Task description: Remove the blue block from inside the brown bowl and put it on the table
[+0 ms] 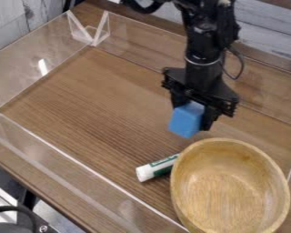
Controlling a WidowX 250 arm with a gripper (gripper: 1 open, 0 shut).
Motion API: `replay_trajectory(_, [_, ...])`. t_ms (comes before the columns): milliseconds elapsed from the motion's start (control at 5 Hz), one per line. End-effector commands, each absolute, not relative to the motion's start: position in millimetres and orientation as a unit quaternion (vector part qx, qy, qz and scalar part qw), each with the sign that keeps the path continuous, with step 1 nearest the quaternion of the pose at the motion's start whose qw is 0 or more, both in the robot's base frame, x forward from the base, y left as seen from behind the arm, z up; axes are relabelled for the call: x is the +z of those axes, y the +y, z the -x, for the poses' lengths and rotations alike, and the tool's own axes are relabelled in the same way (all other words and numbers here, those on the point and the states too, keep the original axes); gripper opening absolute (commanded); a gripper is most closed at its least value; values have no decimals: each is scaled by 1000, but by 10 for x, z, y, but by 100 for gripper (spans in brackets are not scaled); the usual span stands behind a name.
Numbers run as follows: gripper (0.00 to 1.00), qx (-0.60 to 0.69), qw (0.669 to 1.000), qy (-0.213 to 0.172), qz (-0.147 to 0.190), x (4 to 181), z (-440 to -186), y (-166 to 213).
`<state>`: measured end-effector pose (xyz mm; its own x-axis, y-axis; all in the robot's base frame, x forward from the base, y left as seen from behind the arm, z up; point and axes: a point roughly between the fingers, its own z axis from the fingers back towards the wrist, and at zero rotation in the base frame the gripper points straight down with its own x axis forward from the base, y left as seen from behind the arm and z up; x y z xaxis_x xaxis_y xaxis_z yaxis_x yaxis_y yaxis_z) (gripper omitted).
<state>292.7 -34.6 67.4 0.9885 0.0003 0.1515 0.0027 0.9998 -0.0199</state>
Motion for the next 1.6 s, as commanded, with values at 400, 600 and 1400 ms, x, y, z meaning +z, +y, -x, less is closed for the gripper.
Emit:
replay_trajectory(400, [0, 11, 995, -98, 10, 884, -2884, -208])
replay_trajectory(600, [0, 17, 995, -99, 10, 880, -2853, -163])
replay_trajectory(1400, [0, 37, 994, -104, 7, 822, -2773, 46])
